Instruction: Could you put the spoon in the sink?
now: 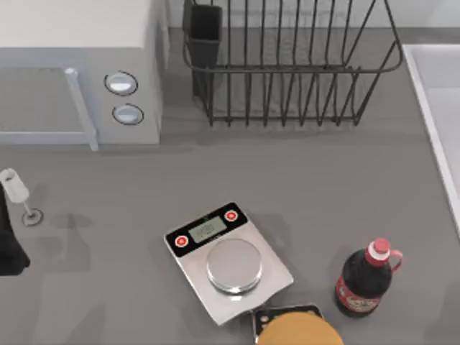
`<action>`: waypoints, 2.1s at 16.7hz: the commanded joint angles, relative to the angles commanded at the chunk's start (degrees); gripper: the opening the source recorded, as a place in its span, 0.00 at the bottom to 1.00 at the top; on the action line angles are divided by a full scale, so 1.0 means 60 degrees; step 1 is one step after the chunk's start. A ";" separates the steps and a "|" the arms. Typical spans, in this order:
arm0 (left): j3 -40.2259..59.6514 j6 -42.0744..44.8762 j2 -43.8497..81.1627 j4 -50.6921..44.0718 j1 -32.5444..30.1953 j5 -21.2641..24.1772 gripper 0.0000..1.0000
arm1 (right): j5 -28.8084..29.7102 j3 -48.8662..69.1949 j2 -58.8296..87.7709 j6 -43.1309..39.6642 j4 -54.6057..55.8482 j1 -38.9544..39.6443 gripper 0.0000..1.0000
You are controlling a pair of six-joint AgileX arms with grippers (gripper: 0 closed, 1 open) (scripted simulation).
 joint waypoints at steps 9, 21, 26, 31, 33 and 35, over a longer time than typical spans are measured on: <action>0.0000 0.0000 0.0000 0.0000 0.0000 0.0000 1.00 | -0.0001 -0.1290 0.1164 0.0029 0.2405 0.0012 1.00; 0.0000 0.0000 0.0000 0.0000 0.0000 0.0000 1.00 | -0.0001 -0.1290 0.1164 0.0029 0.2405 0.0012 0.17; 0.0000 0.0000 0.0000 0.0000 0.0000 0.0000 1.00 | -0.0001 -0.1290 0.1164 0.0029 0.2405 0.0012 0.00; 0.0000 0.0000 0.0000 0.0000 0.0000 0.0000 1.00 | -0.0001 -0.1290 0.1164 0.0029 0.2405 0.0012 0.00; 0.0000 0.0000 0.0000 0.0000 0.0000 0.0000 1.00 | -0.0146 -0.0855 0.0473 0.0011 0.1614 -0.0018 0.00; 0.0000 0.0000 0.0000 0.0000 0.0000 0.0000 1.00 | -0.0148 -0.0566 0.0330 -0.0005 0.1266 -0.0029 0.00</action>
